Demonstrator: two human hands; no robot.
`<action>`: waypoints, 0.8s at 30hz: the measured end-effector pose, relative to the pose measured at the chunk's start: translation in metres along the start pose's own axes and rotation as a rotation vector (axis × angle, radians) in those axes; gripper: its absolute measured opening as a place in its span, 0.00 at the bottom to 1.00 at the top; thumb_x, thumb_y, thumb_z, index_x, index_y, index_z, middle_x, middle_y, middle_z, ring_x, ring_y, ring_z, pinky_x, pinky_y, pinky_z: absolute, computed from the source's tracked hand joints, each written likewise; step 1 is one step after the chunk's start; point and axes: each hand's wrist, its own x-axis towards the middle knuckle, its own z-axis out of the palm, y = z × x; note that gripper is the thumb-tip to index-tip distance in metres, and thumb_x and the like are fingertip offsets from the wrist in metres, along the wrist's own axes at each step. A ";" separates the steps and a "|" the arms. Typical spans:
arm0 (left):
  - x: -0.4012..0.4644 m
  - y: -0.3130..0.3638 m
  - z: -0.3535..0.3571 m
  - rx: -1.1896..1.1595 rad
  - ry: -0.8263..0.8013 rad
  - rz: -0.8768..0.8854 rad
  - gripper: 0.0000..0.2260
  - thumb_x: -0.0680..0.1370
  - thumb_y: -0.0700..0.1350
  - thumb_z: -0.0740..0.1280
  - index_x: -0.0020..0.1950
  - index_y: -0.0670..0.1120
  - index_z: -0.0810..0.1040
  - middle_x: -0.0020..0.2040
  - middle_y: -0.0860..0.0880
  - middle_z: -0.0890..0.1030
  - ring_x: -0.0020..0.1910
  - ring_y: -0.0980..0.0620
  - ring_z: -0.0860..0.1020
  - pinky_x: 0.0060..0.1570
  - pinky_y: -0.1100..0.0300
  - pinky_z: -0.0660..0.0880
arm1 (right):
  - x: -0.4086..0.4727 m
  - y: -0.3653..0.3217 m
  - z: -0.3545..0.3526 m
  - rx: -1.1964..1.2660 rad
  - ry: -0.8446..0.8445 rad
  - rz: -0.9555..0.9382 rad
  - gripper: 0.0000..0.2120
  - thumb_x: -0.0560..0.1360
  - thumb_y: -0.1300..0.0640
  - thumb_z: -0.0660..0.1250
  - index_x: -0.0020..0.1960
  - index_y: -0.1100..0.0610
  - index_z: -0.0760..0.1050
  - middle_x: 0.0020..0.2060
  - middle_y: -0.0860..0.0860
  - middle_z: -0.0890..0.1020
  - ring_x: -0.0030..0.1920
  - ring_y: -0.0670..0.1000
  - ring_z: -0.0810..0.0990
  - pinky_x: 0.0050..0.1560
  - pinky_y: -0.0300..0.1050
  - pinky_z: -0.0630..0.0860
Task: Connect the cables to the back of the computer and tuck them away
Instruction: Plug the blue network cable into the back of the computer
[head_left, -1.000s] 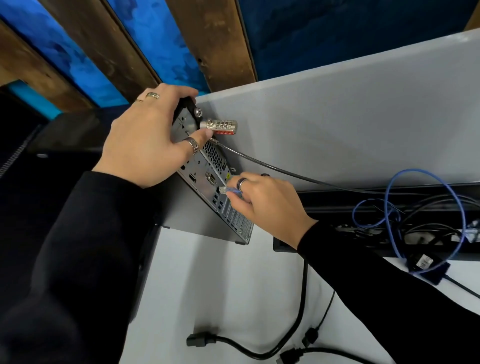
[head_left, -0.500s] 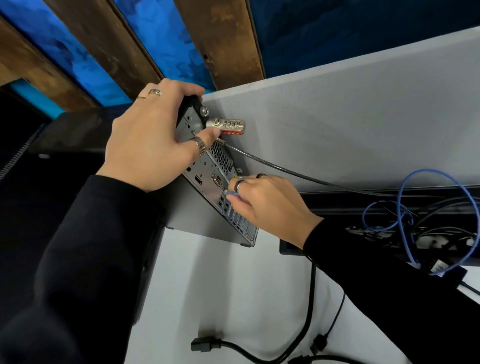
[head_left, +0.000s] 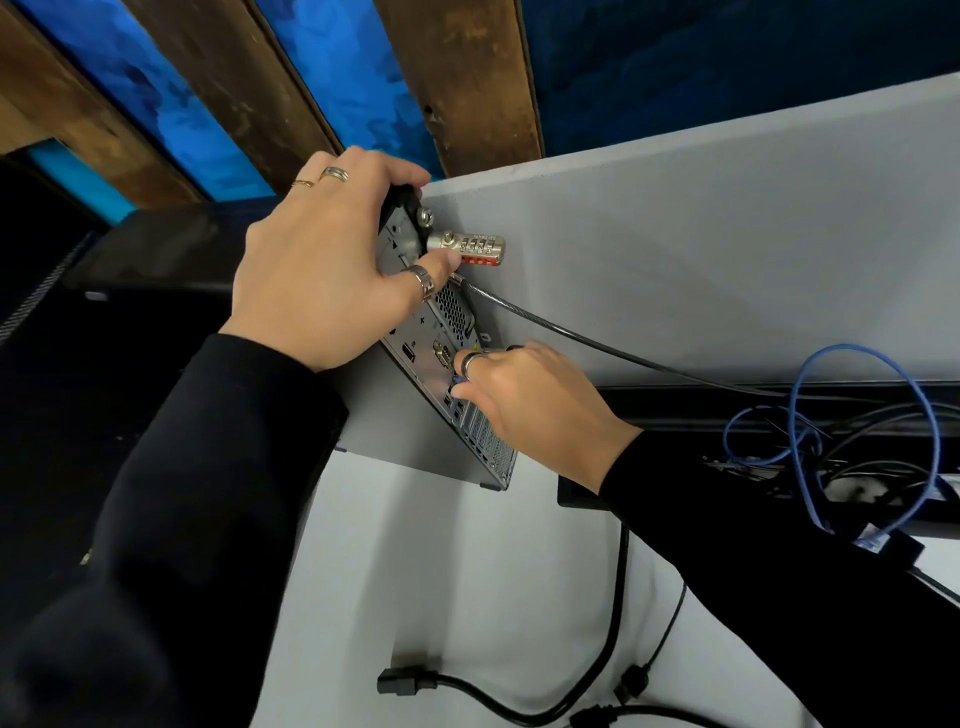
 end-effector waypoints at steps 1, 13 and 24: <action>0.001 0.000 0.000 -0.004 -0.001 0.001 0.24 0.70 0.59 0.64 0.64 0.52 0.69 0.52 0.58 0.66 0.60 0.51 0.68 0.50 0.55 0.65 | 0.002 0.000 -0.002 -0.003 0.008 0.004 0.10 0.65 0.60 0.77 0.35 0.60 0.76 0.19 0.51 0.74 0.19 0.53 0.74 0.25 0.36 0.60; -0.001 0.000 0.002 -0.028 -0.002 -0.013 0.21 0.73 0.57 0.66 0.64 0.54 0.70 0.52 0.58 0.66 0.61 0.51 0.69 0.52 0.55 0.65 | -0.001 -0.009 -0.013 -0.026 -0.270 0.101 0.10 0.80 0.57 0.57 0.55 0.62 0.73 0.41 0.59 0.82 0.42 0.59 0.81 0.35 0.42 0.62; -0.002 -0.002 0.001 -0.040 0.000 -0.022 0.20 0.75 0.55 0.63 0.66 0.54 0.69 0.62 0.50 0.74 0.65 0.49 0.68 0.58 0.50 0.67 | -0.037 -0.011 -0.028 -0.148 -0.007 0.262 0.08 0.76 0.61 0.63 0.53 0.59 0.76 0.51 0.56 0.80 0.46 0.59 0.80 0.46 0.55 0.74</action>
